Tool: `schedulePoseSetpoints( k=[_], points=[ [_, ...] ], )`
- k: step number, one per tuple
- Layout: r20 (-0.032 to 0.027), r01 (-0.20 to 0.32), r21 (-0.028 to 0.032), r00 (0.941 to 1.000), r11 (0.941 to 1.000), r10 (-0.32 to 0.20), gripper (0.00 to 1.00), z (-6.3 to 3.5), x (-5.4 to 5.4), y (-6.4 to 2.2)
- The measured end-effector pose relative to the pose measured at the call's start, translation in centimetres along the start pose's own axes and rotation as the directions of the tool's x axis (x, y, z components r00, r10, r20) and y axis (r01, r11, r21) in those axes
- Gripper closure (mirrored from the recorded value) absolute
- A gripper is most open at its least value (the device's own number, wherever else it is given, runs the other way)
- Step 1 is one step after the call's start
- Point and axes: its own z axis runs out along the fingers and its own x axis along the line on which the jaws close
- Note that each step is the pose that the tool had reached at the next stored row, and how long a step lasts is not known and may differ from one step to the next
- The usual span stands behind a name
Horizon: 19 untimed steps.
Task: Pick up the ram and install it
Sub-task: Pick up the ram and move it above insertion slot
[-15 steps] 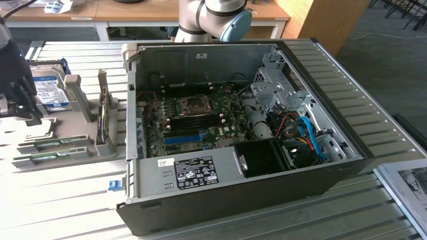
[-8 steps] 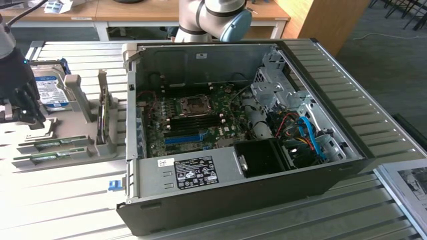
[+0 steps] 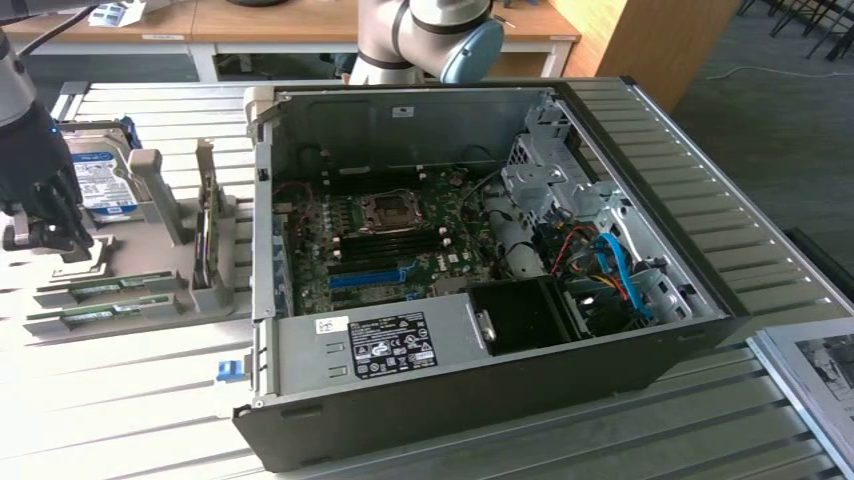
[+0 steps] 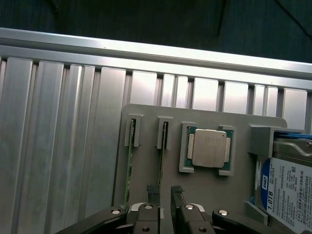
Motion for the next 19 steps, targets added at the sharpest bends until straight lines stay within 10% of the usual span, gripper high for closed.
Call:
schedulePoseSetpoints(
  k=[19],
  points=[
    [0.0000,0.000,0.0000,1.0000,1.0000,0.000,0.76,-0.03,1.6,0.13]
  ],
)
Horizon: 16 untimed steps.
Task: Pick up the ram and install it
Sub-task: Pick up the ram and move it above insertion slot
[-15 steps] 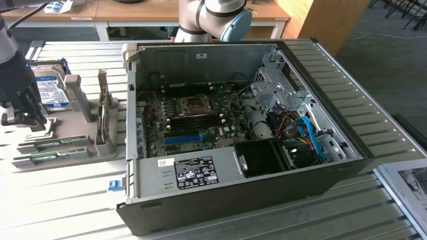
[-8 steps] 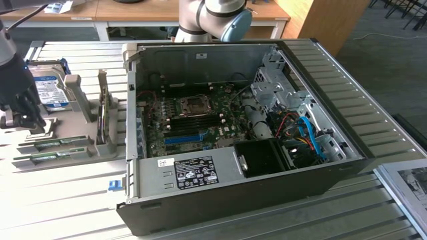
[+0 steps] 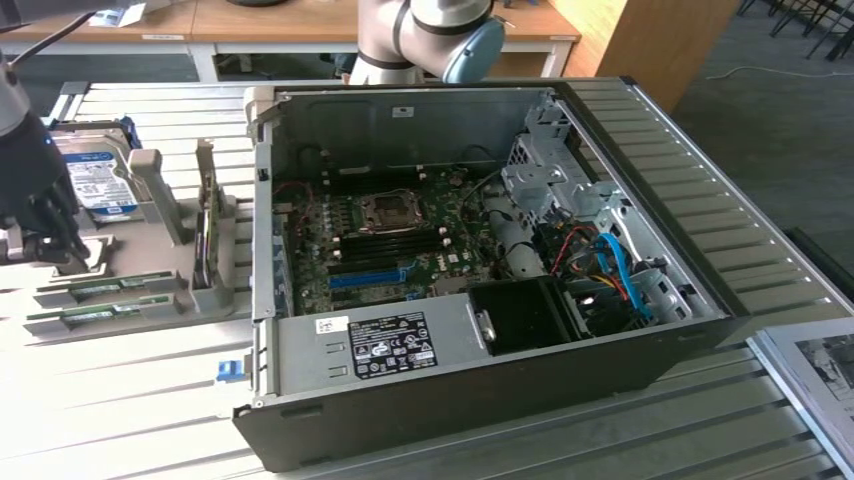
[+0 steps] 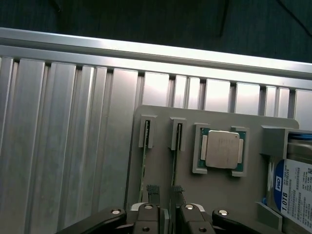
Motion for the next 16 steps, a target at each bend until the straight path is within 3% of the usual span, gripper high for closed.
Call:
schedulePoseSetpoints(
  k=[11,16],
  points=[
    [0.0000,0.000,0.0000,1.0000,1.0000,0.000,0.76,-0.02,1.3,0.10],
    [0.0000,0.000,0.0001,1.0000,1.0000,0.000,0.76,-0.03,1.4,0.11]
  ],
)
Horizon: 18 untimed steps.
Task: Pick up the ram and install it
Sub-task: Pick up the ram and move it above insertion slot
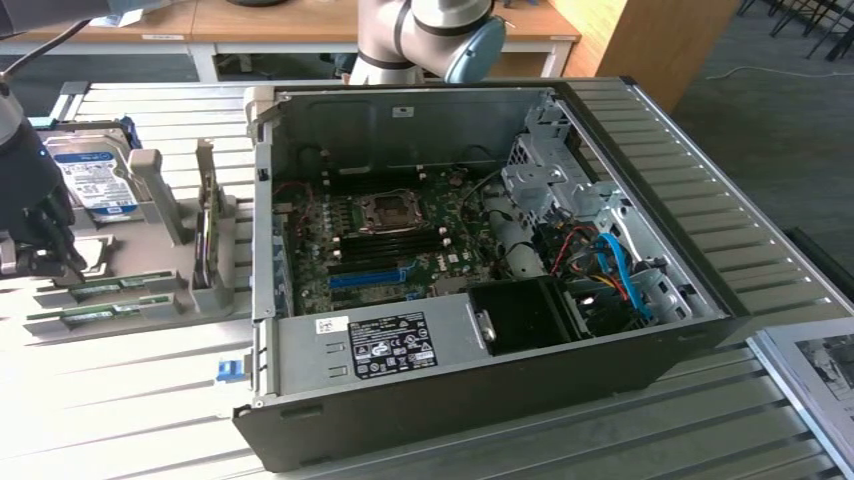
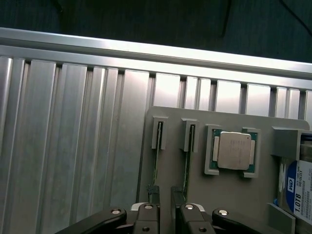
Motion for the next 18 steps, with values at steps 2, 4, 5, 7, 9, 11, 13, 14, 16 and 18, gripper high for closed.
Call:
schedulePoseSetpoints(
  k=[2,4,5,7,9,11,13,14,16,18],
  points=[
    [0.0001,0.000,0.0001,1.0000,1.0000,0.000,0.76,0.04,0.0,0.00],
    [0.0001,0.000,0.0000,1.0000,1.0000,0.000,0.76,0.19,0.0,-0.01],
    [0.0000,0.000,0.0000,1.0000,1.0000,0.000,0.76,0.28,0.0,-0.01],
    [0.0001,0.000,0.0001,1.0000,1.0000,0.000,0.76,0.49,0.0,-0.02],
    [0.0000,0.000,0.0000,1.0000,1.0000,0.000,0.76,0.75,0.0,-0.03],
    [0.0000,0.000,0.0000,1.0000,1.0000,0.000,0.76,1.07,0.1,-0.04],
    [0.0000,0.000,0.0000,1.0000,1.0000,0.000,0.76,1.38,0.1,-0.06],
    [0.0000,0.000,0.0000,1.0000,1.0000,0.000,0.76,1.51,0.1,-0.06],
    [0.0000,0.000,-0.0001,1.0000,1.0000,0.000,0.76,1.67,0.1,-0.07],
    [-0.0001,0.000,-0.0003,1.0000,1.0000,0.000,0.76,1.70,0.1,-0.07]
  ],
)
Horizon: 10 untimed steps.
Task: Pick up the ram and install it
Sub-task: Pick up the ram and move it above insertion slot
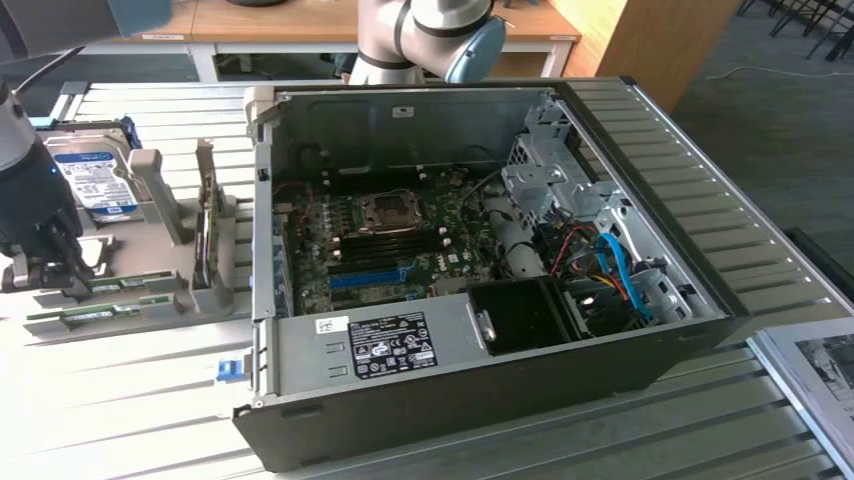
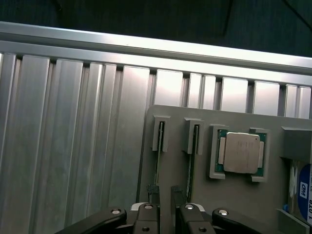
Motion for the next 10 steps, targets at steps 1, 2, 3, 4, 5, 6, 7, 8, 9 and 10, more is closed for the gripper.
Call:
schedulePoseSetpoints(
  k=[1,2,3,4,5,6,7,8,9,10],
  points=[
    [0.0000,0.000,0.0000,1.0000,1.0000,0.000,0.76,0.00,0.00,0.00],
    [0.0000,0.000,0.0001,1.0000,1.0000,0.000,0.76,0.01,0.00,0.00],
    [0.0001,0.000,0.0002,1.0000,1.0000,0.000,0.76,0.01,0.00,-0.01],
    [0.0002,0.000,0.0003,1.0000,1.0000,0.000,0.76,0.02,0.01,-0.01],
    [0.0002,0.000,0.0005,1.0000,1.0000,0.000,0.76,0.03,0.05,-0.01],
    [0.0002,0.000,0.0005,1.0000,1.0000,0.000,0.76,0.03,0.10,-0.01],
    [0.0001,0.000,0.0002,1.0000,1.0000,0.000,0.76,0.02,0.15,0.00],
    [0.0001,0.000,0.0003,1.0000,1.0000,0.000,0.76,0.02,0.19,0.01],
    [0.0002,0.000,0.0003,1.0000,1.0000,0.000,0.76,0.02,0.25,0.01],
    [0.0001,0.000,0.0002,1.0000,1.0000,0.000,0.76,0.01,0.31,0.02]
  ],
)
